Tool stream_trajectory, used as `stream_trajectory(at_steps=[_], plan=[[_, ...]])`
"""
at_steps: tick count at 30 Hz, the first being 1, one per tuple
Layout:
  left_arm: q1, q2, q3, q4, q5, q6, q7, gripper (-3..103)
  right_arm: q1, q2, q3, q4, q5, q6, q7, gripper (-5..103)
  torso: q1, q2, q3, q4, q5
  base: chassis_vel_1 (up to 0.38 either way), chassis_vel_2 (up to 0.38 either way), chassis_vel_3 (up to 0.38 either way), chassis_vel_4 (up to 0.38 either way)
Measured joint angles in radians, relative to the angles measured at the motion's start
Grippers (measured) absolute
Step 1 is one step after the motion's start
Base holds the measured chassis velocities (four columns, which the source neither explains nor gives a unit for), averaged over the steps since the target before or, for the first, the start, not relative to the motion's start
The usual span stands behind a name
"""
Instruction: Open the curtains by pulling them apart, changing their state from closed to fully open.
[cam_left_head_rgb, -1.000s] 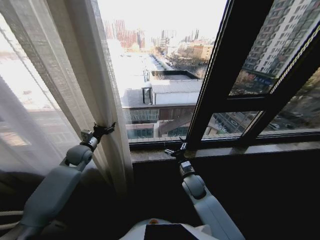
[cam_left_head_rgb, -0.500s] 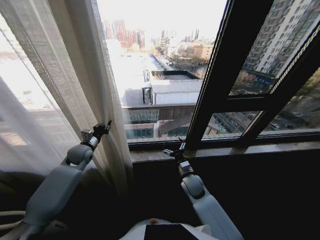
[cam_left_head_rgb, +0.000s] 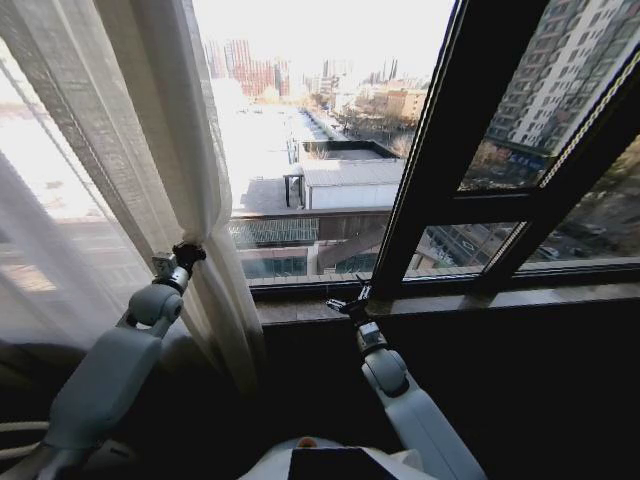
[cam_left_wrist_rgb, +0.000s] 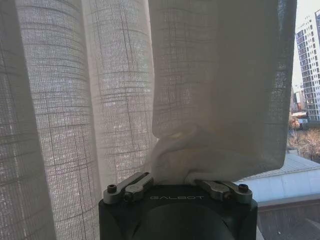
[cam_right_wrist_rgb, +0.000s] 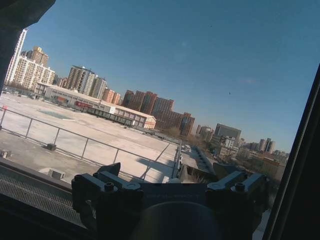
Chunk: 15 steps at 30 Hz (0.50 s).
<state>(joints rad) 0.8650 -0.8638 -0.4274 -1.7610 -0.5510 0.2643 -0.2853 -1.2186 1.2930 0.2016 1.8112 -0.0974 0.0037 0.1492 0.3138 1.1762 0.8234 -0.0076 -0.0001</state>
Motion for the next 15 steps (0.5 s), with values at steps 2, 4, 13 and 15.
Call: stream_trajectory(at_steps=[2,4,13,15], plan=[[-0.011,0.006,-0.03,-0.001,-0.001,0.006,-0.036,3,0.004,-0.002,-0.002,-0.005,0.002,0.001,-0.001,100,0.0,0.0,0.0,-0.0001,0.0,0.0,0.0,0.0,0.0],[-0.013,0.011,-0.047,-0.002,-0.001,0.008,-0.051,3,0.007,-0.004,-0.004,-0.007,0.006,0.001,-0.001,100,0.0,0.0,0.0,-0.0001,0.0,0.0,0.0,0.0,0.0],[0.013,0.067,-0.251,0.057,-0.008,0.021,-0.137,3,0.034,-0.017,-0.017,-0.04,0.027,0.007,-0.004,100,0.0,0.0,0.0,-0.0001,-0.0002,0.0,0.0,0.0,0.0],[0.019,0.099,-0.316,0.106,-0.016,0.017,-0.146,3,0.039,-0.022,-0.018,-0.053,0.036,0.015,-0.005,100,0.0,0.0,0.0,0.0002,-0.0001,0.0,0.0,0.0,0.0]])
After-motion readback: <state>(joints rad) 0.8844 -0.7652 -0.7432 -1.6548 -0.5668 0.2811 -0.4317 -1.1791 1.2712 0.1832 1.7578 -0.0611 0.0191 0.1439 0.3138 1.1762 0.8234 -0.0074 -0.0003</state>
